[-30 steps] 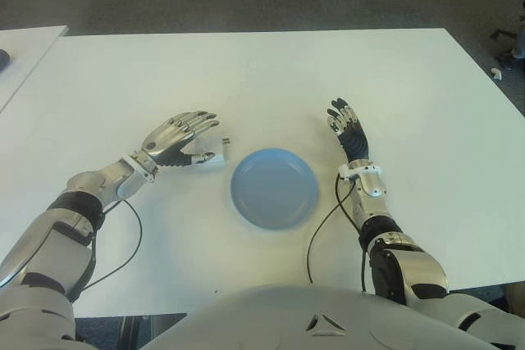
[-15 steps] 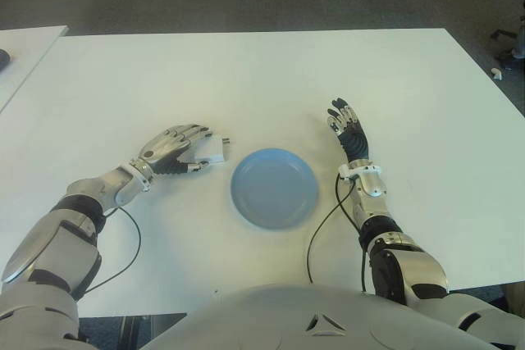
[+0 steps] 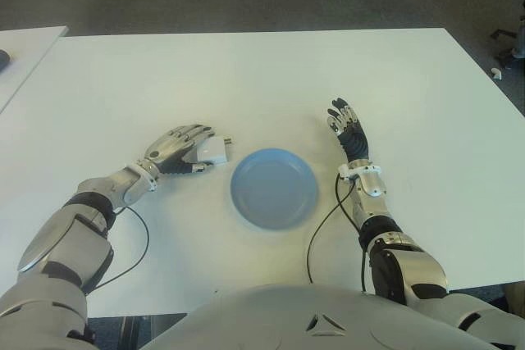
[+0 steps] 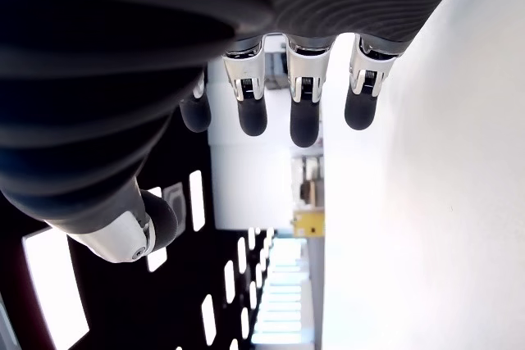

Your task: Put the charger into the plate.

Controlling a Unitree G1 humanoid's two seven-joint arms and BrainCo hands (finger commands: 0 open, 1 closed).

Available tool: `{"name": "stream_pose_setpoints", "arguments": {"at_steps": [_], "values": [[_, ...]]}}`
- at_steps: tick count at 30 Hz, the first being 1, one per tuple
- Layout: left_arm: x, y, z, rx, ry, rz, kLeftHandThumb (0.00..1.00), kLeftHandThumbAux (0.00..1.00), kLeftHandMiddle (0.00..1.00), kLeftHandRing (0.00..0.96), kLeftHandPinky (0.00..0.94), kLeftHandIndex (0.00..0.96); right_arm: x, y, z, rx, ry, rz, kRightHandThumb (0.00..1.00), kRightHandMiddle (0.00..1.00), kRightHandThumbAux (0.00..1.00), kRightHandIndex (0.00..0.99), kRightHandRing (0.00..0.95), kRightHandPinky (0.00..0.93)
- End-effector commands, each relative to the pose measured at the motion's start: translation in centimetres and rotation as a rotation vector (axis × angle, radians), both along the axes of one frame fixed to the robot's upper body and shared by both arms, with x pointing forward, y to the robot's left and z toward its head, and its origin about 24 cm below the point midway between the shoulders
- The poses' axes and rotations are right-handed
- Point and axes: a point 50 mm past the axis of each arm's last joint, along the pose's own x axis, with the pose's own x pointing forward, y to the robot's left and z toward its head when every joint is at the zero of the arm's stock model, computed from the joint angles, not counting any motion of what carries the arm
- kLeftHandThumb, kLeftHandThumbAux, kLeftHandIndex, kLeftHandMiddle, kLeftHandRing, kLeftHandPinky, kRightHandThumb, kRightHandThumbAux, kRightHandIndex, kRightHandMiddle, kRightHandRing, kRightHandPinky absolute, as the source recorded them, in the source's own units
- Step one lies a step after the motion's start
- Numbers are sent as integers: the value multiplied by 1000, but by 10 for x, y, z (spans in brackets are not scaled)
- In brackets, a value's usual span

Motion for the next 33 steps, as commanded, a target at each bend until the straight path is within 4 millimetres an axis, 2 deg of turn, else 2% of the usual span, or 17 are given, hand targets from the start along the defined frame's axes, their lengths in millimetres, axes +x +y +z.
{"name": "stream_pose_setpoints", "arguments": {"at_steps": [1,22,28,32,33], "values": [[-8,-4,-16,60,103,-19,276,199,0,0,0,0,-79,-5,-82,55,453,-68,112,95,594,1,97,95],[-5,-6,-20,79,149,14,260,226,0,0,0,0,-80,-3,-79,56,415,-36,93,62,608,0,65,72],[-3,-6,-21,95,155,32,242,236,0,0,32,15,-78,-2,-78,47,411,-31,89,58,588,0,62,80],[0,-5,-21,116,166,50,236,239,50,27,76,83,-77,-2,-78,45,410,-31,87,66,571,0,70,94],[0,-5,-20,120,169,52,236,241,109,78,118,103,-77,-1,-78,45,410,-31,88,67,568,0,73,96]]}}
